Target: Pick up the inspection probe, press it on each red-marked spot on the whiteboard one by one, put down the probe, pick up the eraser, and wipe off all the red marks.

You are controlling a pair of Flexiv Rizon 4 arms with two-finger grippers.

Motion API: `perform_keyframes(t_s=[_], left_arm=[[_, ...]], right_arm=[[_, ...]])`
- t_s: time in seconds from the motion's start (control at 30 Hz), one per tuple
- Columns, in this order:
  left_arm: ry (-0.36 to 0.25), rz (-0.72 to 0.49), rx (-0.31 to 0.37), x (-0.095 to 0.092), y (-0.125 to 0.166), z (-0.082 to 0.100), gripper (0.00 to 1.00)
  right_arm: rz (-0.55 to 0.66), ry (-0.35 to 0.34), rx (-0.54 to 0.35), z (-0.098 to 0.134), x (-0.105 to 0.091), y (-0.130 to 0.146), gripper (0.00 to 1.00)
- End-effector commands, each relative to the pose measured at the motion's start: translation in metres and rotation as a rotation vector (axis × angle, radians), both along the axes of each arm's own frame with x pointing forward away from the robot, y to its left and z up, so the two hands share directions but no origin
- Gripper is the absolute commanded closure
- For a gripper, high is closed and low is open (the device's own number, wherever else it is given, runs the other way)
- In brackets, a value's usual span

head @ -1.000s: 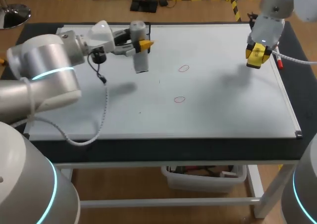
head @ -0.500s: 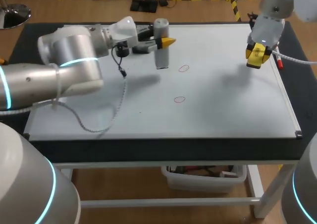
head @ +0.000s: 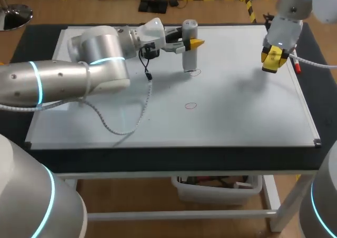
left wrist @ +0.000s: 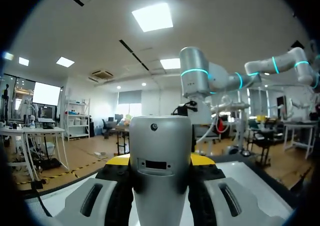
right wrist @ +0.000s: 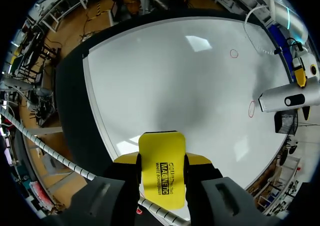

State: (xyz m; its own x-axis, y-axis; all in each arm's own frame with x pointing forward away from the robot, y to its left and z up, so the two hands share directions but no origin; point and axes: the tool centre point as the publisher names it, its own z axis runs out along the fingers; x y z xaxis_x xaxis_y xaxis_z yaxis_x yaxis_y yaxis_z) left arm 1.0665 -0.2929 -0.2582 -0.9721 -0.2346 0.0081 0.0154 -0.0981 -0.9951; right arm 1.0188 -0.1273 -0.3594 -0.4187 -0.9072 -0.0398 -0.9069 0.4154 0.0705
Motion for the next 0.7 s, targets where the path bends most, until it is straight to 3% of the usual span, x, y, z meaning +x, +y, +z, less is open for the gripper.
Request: perform_keyframes(t_s=[0.03,0.7], left_arm=[[-0.008,-0.021,-0.009,0.012,-0.016,-0.007,1.00],[-0.027,-0.030,0.004,0.013,-0.020,-0.023,1.00]], right_arm=[[0.003,0.001,-0.002,0.001,0.001,-0.001,1.00],[0.003,0.001,-0.002,0.001,0.001,-0.001,1.00]])
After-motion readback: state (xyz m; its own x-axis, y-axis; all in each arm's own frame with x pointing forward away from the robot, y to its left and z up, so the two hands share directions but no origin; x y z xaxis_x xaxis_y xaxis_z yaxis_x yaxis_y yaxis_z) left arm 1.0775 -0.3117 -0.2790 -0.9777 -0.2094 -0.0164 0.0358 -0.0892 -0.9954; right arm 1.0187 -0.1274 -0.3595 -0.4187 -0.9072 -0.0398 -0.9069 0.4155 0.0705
